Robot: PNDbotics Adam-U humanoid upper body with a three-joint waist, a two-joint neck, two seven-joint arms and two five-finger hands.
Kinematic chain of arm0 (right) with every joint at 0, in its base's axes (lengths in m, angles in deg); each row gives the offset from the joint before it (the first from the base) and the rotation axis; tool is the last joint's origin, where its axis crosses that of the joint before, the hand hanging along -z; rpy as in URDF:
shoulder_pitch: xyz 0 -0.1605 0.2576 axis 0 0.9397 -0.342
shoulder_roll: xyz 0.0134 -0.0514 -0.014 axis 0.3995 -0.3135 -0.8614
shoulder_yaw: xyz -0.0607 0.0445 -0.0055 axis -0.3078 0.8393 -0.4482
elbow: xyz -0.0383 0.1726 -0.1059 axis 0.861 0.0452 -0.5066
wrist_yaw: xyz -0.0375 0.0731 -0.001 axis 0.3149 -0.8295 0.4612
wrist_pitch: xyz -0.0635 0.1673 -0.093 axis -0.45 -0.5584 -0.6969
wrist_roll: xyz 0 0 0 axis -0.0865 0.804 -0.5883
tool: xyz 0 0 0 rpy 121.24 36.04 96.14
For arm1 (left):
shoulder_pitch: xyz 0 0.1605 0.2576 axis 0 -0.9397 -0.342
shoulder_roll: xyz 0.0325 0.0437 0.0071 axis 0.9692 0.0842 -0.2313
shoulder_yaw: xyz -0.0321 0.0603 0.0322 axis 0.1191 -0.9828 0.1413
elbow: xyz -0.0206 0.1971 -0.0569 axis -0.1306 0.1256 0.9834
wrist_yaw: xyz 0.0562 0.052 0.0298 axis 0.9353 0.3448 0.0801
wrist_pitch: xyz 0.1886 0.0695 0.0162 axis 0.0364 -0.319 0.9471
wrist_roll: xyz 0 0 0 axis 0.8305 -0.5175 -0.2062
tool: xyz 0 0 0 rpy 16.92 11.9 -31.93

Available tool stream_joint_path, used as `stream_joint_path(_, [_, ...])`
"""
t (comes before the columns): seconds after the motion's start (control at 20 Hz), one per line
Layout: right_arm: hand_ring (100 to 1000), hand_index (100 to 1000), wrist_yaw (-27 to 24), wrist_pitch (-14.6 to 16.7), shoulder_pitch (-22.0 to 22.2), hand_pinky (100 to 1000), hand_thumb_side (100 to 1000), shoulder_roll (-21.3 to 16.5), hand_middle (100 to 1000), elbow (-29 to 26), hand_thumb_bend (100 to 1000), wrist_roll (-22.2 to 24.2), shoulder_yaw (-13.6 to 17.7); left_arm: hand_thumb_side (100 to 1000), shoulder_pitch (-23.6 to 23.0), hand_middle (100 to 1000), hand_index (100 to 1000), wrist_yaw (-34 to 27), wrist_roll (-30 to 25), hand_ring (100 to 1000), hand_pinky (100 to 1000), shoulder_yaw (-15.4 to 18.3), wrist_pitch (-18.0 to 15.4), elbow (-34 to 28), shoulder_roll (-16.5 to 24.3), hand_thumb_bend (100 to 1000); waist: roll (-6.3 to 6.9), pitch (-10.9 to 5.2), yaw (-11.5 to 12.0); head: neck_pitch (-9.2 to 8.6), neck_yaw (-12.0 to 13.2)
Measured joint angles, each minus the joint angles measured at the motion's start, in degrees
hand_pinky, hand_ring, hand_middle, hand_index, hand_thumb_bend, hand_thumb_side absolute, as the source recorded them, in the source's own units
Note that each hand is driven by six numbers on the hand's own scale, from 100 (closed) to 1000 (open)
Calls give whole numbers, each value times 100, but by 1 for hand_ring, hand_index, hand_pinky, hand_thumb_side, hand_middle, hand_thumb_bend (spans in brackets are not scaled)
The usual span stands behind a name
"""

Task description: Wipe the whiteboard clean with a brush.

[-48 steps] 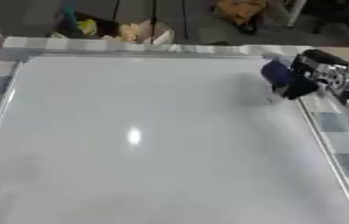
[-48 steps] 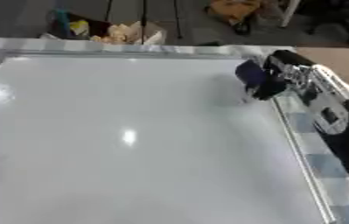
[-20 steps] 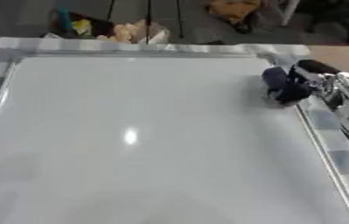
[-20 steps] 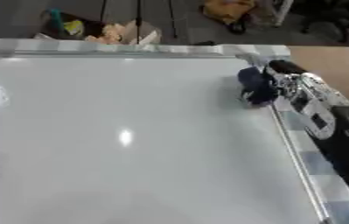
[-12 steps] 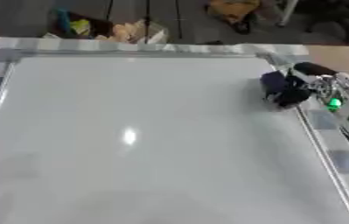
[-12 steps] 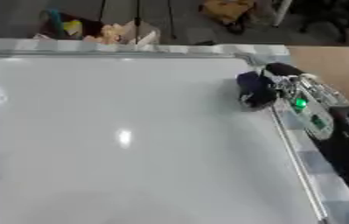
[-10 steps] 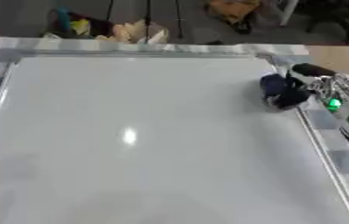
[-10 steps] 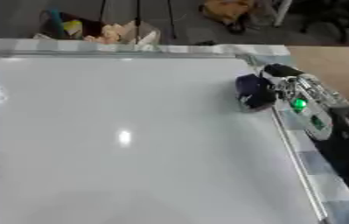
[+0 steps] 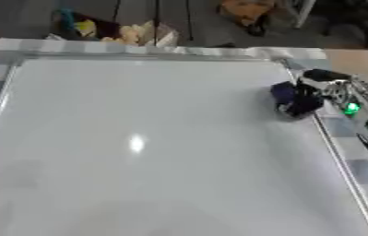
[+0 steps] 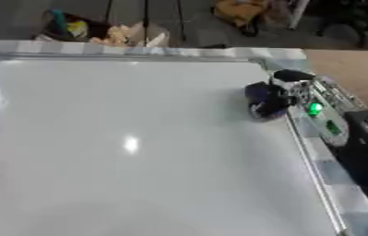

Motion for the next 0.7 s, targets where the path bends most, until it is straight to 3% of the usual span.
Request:
stream_joint_path(0.2, [620, 300, 30, 83, -8, 530, 535, 0, 307, 4, 188, 101, 1, 946, 0, 553, 613, 0, 2, 700, 363, 0, 7, 0, 0, 101, 0, 0, 1, 0, 0])
stream_joint_path(0.65, [611, 354, 19, 150, -29, 518, 522, 0, 292, 33, 160, 172, 3, 945, 0, 553, 613, -4, 2, 701, 363, 0, 7, 0, 0, 101, 5, 0, 15, 0, -20])
stream_joint_path(0.7, [604, 393, 12, 151, -30, 507, 517, 0, 283, 33, 100, 172, 3, 944, 0, 553, 613, -4, 2, 701, 364, 0, 7, 0, 0, 100, 5, 0, 16, 0, -22])
